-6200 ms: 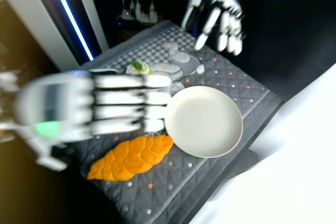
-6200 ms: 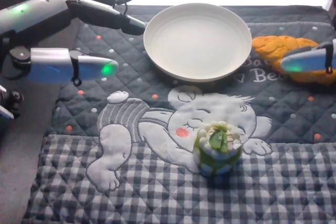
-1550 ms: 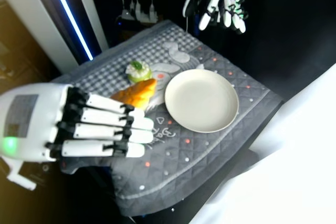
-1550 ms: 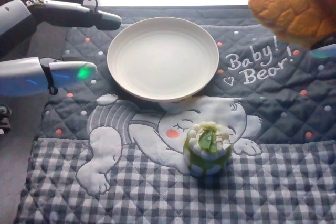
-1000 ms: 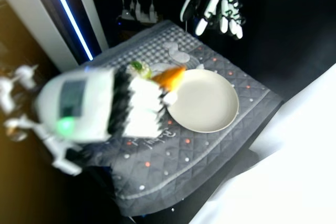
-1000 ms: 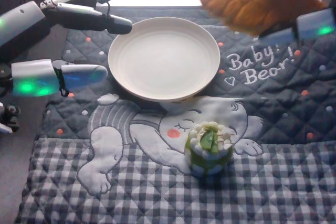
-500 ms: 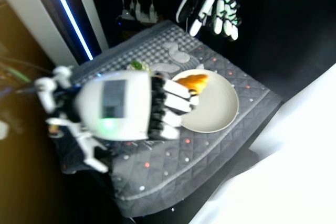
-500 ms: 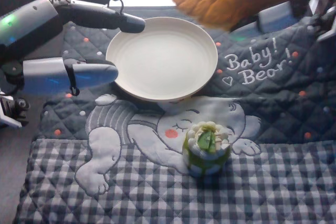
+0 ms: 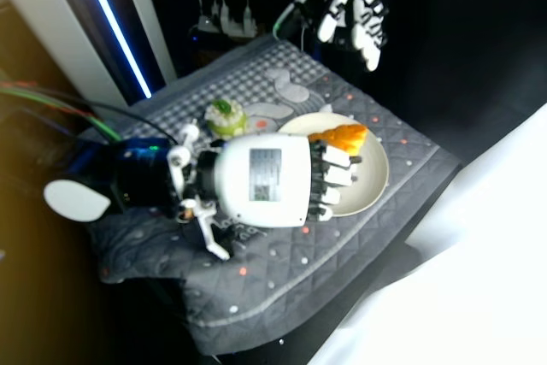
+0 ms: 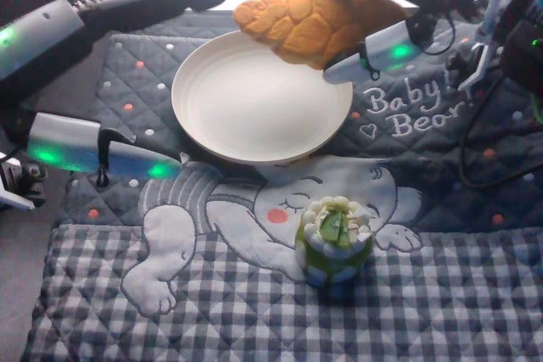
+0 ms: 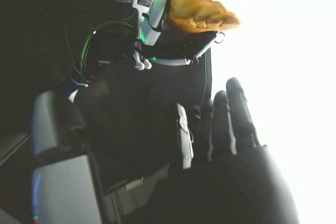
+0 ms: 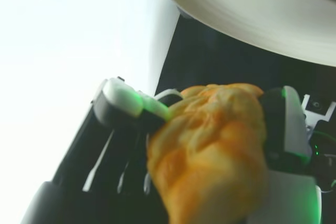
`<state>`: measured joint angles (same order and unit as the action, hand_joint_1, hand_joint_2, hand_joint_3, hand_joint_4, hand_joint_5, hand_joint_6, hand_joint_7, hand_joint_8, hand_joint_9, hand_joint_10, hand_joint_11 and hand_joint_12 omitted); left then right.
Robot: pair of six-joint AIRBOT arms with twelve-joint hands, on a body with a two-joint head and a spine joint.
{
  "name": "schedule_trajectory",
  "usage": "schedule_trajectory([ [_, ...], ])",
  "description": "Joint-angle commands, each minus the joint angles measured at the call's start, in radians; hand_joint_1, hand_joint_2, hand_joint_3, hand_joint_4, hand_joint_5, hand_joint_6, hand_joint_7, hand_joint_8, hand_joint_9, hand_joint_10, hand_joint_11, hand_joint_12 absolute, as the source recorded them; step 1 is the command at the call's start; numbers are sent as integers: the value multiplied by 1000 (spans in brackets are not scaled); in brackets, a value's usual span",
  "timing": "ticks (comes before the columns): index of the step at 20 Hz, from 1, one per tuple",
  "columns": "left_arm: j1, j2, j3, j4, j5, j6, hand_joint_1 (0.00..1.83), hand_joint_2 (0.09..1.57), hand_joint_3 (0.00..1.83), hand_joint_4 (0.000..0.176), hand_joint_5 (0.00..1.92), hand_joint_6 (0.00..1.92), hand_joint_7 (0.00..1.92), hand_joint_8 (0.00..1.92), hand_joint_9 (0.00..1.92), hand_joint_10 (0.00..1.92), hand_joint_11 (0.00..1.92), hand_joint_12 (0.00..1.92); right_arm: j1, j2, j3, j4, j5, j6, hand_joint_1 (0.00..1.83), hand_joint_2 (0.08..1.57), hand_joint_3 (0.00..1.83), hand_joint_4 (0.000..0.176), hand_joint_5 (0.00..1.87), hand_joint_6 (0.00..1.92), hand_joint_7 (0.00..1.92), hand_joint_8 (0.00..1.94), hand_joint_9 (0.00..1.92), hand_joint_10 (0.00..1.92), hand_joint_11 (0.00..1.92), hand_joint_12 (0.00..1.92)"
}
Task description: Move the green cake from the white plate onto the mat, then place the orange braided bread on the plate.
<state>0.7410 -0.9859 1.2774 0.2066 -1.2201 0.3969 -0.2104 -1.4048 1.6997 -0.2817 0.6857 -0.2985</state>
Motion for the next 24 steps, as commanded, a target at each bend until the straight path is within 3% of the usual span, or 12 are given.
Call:
schedule_trajectory([
  [1, -1, 15, 1, -56, -146, -2, 806, 860, 0, 135, 230, 1, 0, 0, 0, 0, 0, 303, 18, 5, 6, 36, 112, 9, 1153, 1130, 1, 0, 942, 1020, 1025, 1205, 1065, 1458, 1014, 1747],
  [4, 9, 20, -3, -83, -178, 13, 704, 854, 0, 126, 86, 1, 0, 0, 39, 0, 0, 572, 18, -20, 7, 37, 112, 9, 1156, 1122, 0, 0, 961, 993, 1080, 1506, 1158, 1736, 1163, 1914],
  [8, 9, 20, -2, -87, -195, 16, 711, 810, 0, 140, 14, 5, 0, 0, 52, 9, 38, 379, 18, -77, 17, 37, 112, 9, 1149, 1136, 1, 0, 933, 1037, 1039, 1217, 1110, 1461, 1064, 1717],
  [11, 8, 19, -5, -93, -200, 16, 669, 849, 12, 131, 4, 0, 6, 2, 29, 2, 0, 506, 17, -92, 19, 35, 90, 12, 1200, 1195, 3, 0, 889, 1273, 767, 1171, 598, 576, 222, 1414],
  [12, 7, 19, -7, -95, -201, 16, 669, 849, 12, 131, 4, 0, 6, 2, 29, 2, 0, 506, 17, -95, 21, 30, 84, 12, 1200, 1195, 3, 0, 889, 1273, 767, 1171, 598, 576, 222, 1414],
  [15, 4, 19, -11, -95, -205, 16, 657, 878, 8, 109, 0, 0, 0, 0, 0, 0, 0, 400, 17, -94, 22, 4, 70, 12, 1211, 1181, 2, 0, 824, 1056, 900, 1310, 820, 1133, 636, 1646],
  [17, 4, 20, -13, -95, -204, 16, 668, 890, 4, 107, 0, 0, 0, 0, 0, 0, 0, 274, 17, -94, 22, -13, 69, 20, 963, 1065, 0, 0, 609, 221, 761, 457, 697, 663, 398, 1393],
  [18, 4, 21, -14, -95, -203, 16, 669, 883, 0, 104, 12, 5, 0, 0, 0, 0, 0, 263, 17, -94, 22, -26, 69, 28, 810, 965, 0, 84, 268, 10, 407, 31, 456, 109, 167, 931],
  [19, 4, 23, -16, -95, -201, 16, 669, 883, 0, 104, 12, 5, 0, 0, 0, 0, 0, 263, 17, -94, 23, -57, 69, 45, 810, 965, 0, 84, 268, 10, 407, 31, 456, 109, 167, 931],
  [20, 4, 26, -19, -95, -198, 16, 699, 853, 0, 127, 42, 15, 0, 0, 0, 0, 21, 275, 17, -93, 25, -95, 68, 73, 748, 929, 0, 158, 70, 1, 207, 5, 262, 22, 33, 713],
  [21, 5, 28, -22, -95, -194, 16, 709, 872, 0, 107, 24, 6, 0, 0, 0, 0, 11, 274, 17, -90, 23, -108, 67, 76, 743, 905, 0, 172, 13, 0, 86, 2, 137, 4, 6, 566],
  [24, 9, 45, -36, -99, -185, 16, 706, 792, 4, 143, 48, 1, 13, 0, 25, 0, 0, 391, 17, -62, -6, -137, 68, 76, 791, 824, 0, 176, 0, 0, 0, 0, 1, 0, 0, 47],
])
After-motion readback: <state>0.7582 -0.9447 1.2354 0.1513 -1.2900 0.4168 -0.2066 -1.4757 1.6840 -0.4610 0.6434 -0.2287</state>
